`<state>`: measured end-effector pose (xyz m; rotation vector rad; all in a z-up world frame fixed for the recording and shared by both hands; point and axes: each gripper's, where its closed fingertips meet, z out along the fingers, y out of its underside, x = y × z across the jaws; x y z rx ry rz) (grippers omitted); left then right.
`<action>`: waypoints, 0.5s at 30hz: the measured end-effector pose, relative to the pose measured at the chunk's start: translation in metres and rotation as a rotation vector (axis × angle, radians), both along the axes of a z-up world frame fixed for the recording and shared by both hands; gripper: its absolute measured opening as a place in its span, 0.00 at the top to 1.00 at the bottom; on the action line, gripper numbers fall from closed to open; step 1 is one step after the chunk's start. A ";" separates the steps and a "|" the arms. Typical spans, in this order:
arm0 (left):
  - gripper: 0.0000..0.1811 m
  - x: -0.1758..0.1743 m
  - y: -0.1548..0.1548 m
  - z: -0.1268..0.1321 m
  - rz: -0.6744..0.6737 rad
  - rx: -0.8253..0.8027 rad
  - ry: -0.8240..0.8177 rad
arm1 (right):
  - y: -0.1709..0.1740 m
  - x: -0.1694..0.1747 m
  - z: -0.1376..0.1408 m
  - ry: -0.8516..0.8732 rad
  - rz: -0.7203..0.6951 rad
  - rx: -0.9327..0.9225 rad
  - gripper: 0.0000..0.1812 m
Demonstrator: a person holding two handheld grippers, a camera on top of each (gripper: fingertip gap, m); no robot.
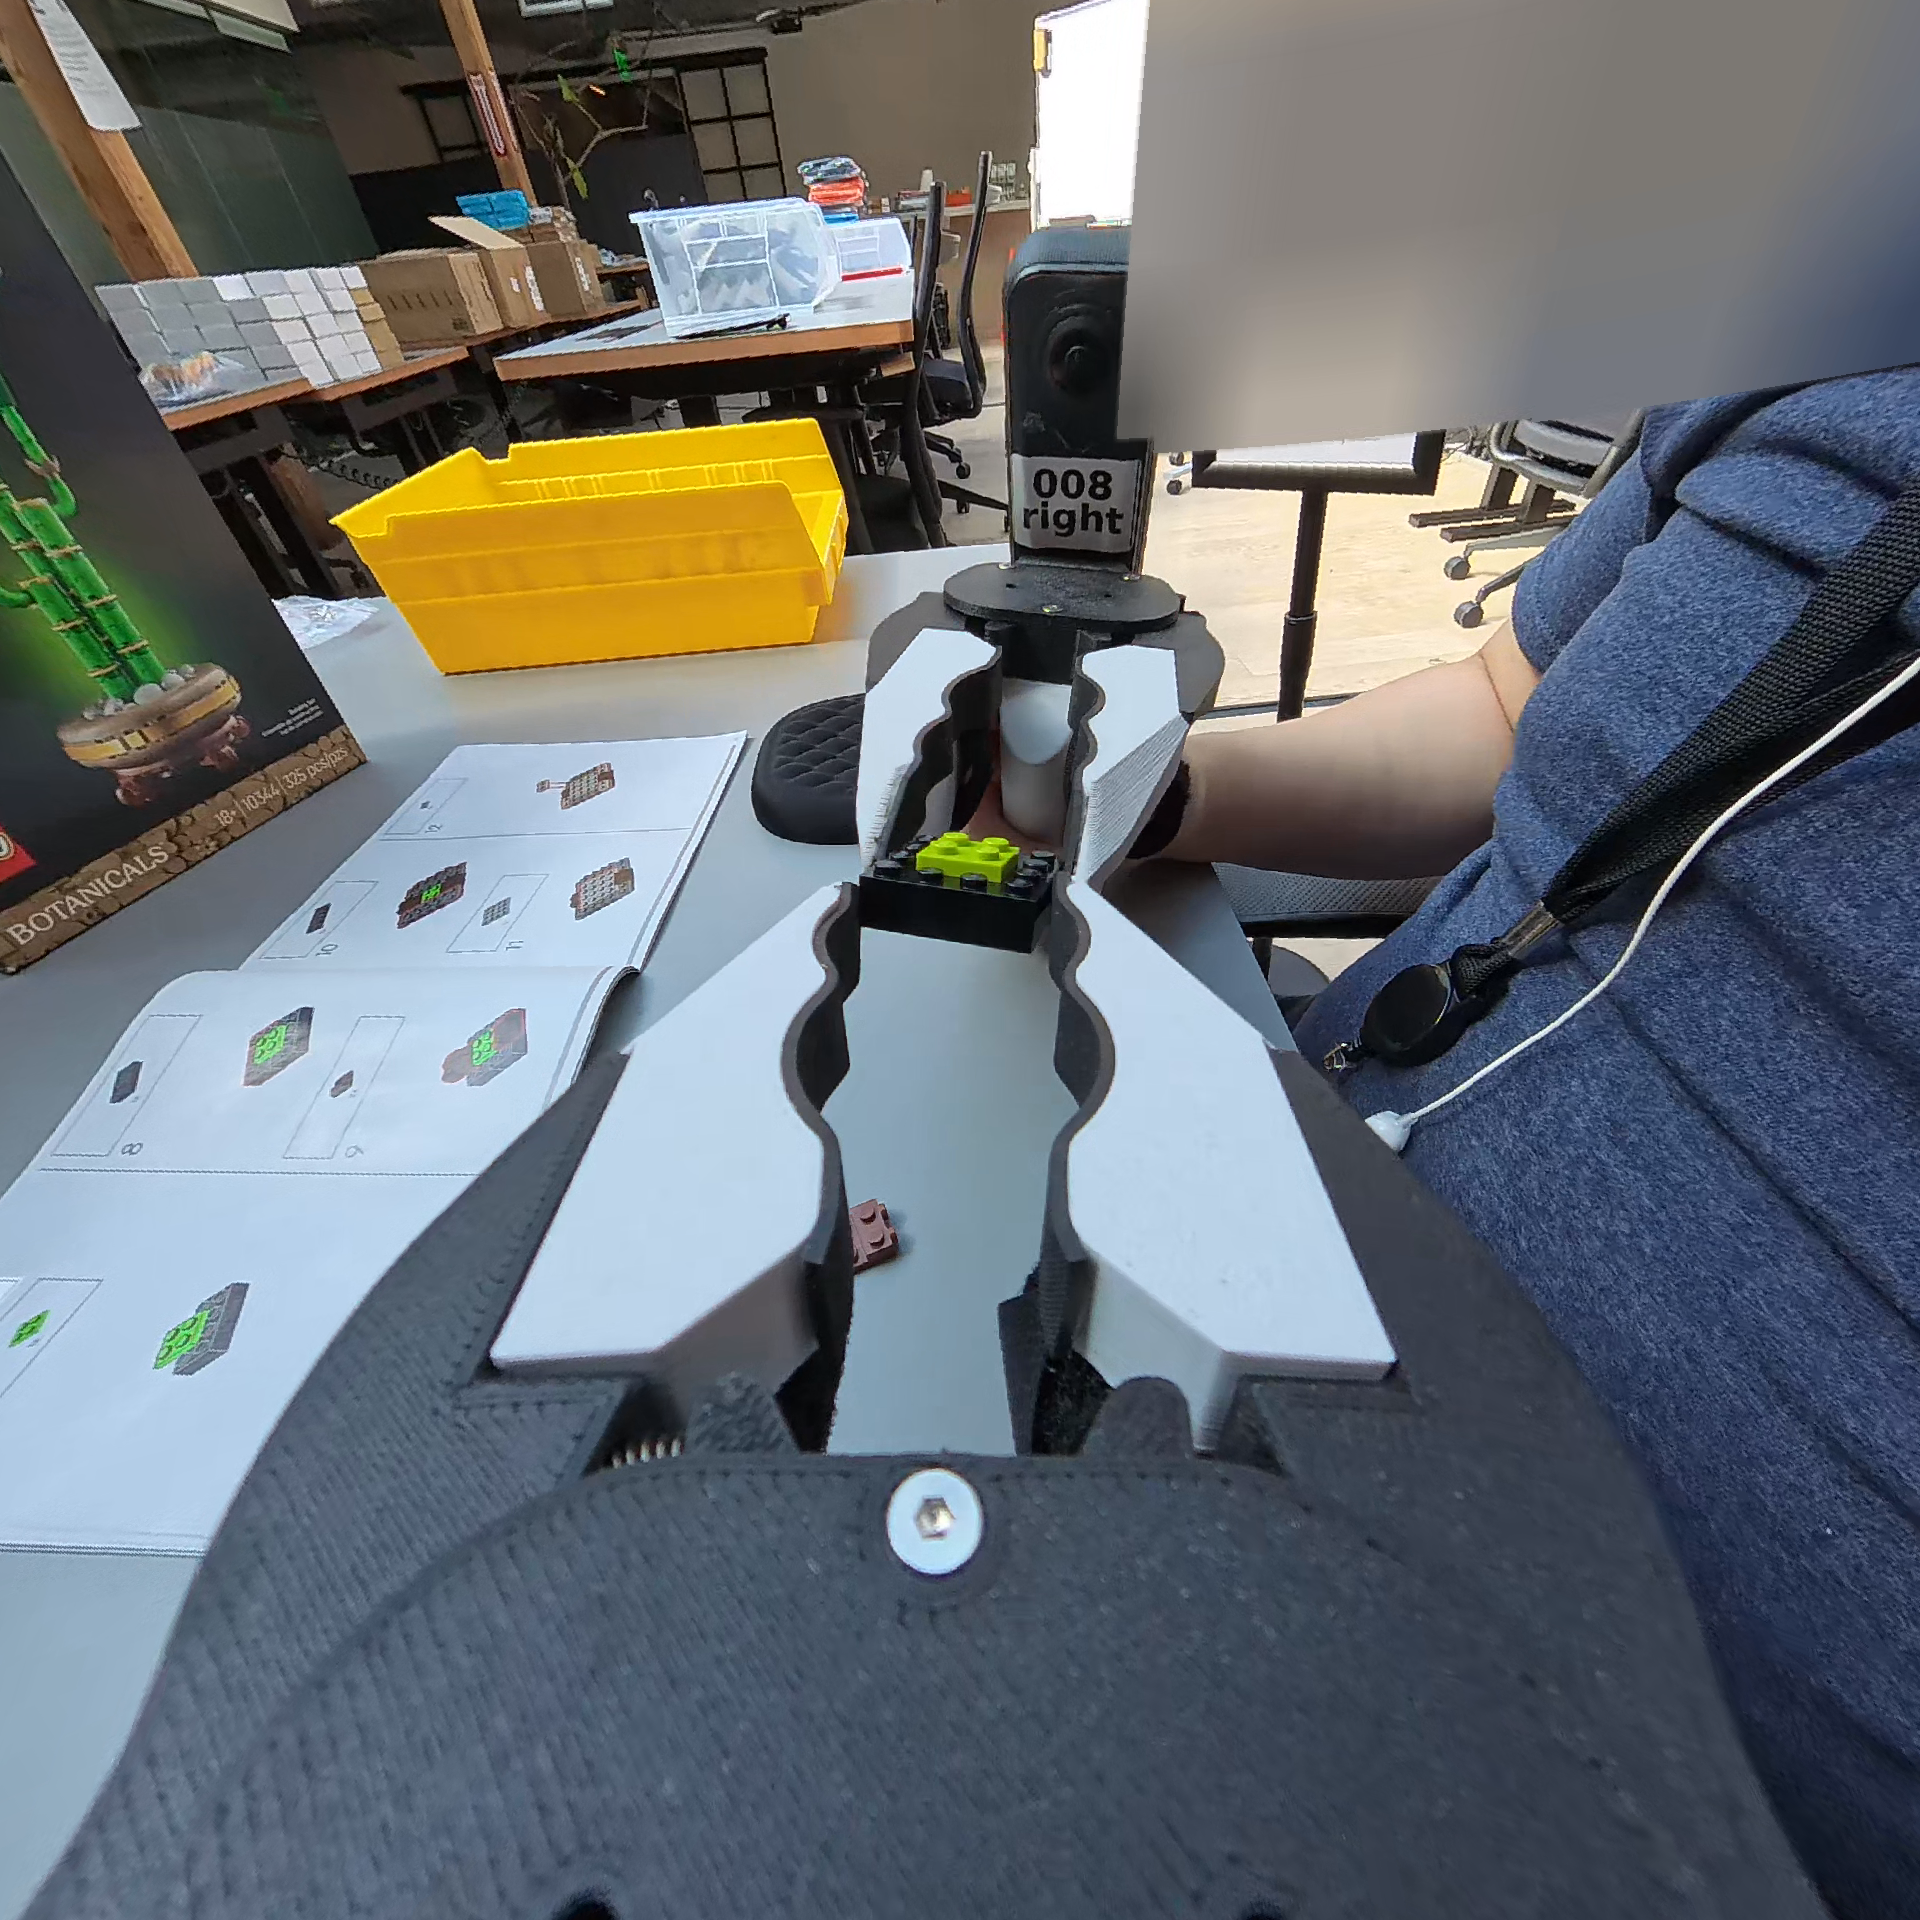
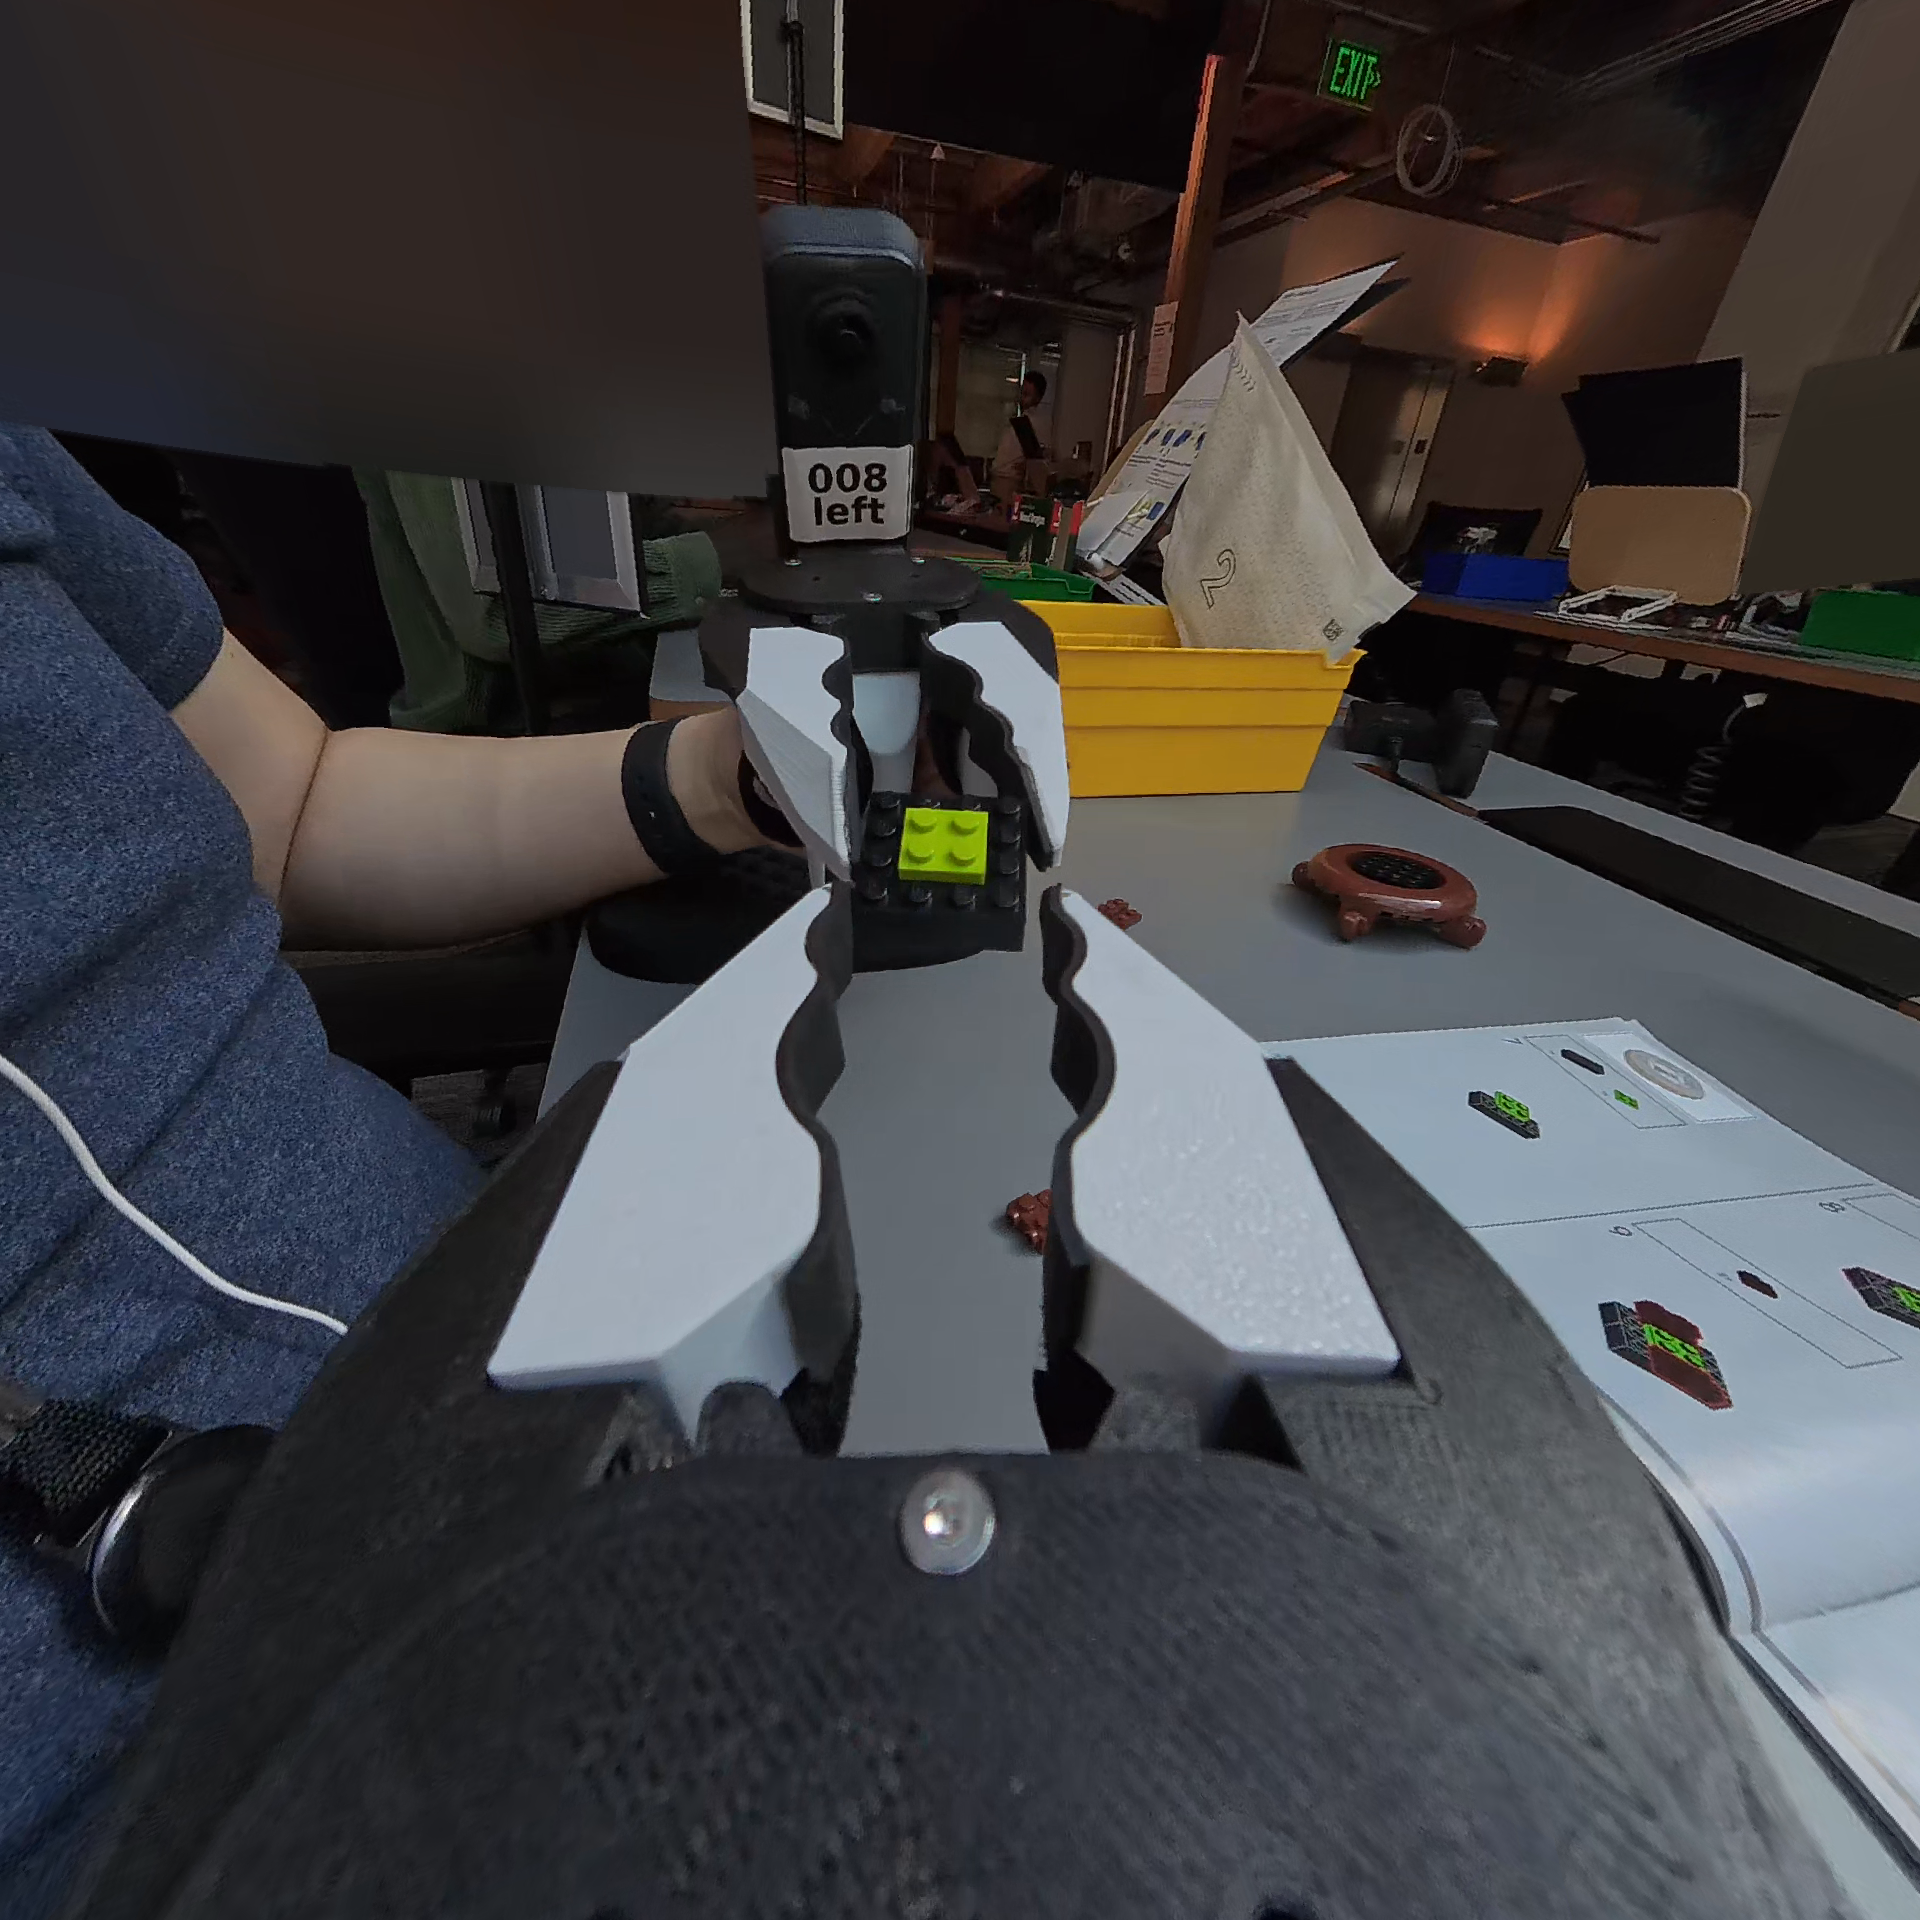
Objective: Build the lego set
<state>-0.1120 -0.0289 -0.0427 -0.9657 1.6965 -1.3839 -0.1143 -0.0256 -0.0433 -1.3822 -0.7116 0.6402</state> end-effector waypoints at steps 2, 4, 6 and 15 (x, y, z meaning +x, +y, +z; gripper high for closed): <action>0.81 0.001 0.001 -0.001 0.004 -0.019 0.007 | 0.001 0.001 -0.001 -0.003 -0.005 -0.006 0.80; 0.81 0.002 0.002 -0.002 0.011 -0.032 0.010 | 0.001 0.001 -0.002 -0.013 -0.008 -0.005 0.82; 0.81 0.002 0.002 -0.002 0.014 -0.037 0.010 | 0.001 0.000 -0.003 -0.016 -0.008 -0.010 0.82; 0.79 0.002 0.002 -0.006 -0.012 -0.156 0.058 | 0.004 0.002 -0.011 -0.040 -0.028 -0.068 0.82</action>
